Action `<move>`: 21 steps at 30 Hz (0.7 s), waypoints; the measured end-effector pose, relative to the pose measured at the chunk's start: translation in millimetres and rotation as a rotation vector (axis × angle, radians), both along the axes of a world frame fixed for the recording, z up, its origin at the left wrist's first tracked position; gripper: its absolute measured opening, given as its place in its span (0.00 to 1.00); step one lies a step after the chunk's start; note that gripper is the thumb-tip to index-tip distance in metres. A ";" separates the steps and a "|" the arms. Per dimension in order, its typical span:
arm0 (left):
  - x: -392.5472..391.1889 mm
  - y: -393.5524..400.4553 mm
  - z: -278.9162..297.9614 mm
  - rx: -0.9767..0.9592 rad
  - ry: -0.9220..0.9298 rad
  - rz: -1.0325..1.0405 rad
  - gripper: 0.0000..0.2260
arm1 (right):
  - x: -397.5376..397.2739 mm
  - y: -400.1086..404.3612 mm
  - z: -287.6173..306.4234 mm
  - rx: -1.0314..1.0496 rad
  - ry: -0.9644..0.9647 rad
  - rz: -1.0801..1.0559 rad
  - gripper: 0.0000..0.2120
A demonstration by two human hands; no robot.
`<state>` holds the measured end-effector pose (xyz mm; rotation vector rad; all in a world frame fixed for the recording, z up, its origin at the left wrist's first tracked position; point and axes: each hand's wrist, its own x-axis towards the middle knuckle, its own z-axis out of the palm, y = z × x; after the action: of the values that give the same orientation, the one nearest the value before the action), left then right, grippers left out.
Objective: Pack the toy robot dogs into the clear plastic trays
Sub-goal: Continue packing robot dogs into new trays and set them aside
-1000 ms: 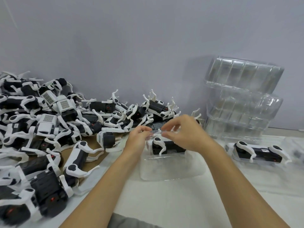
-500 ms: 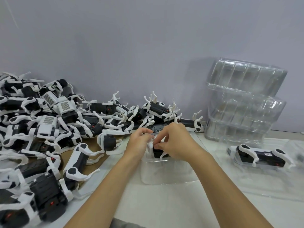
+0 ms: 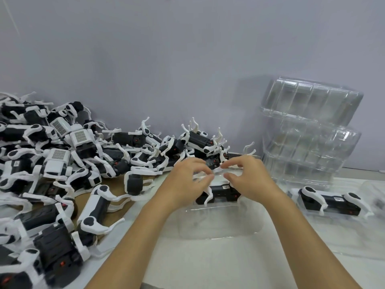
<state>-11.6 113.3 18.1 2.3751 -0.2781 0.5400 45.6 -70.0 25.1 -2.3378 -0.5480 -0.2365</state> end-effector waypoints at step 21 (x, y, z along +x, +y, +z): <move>-2.3 8.3 0.1 -0.077 0.365 0.053 0.12 | 2.2 -17.0 5.1 -0.038 0.209 0.067 0.03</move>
<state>-13.9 121.6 18.2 2.3555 -0.0299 0.1312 47.8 -87.0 30.2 -2.3405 -0.5291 0.0502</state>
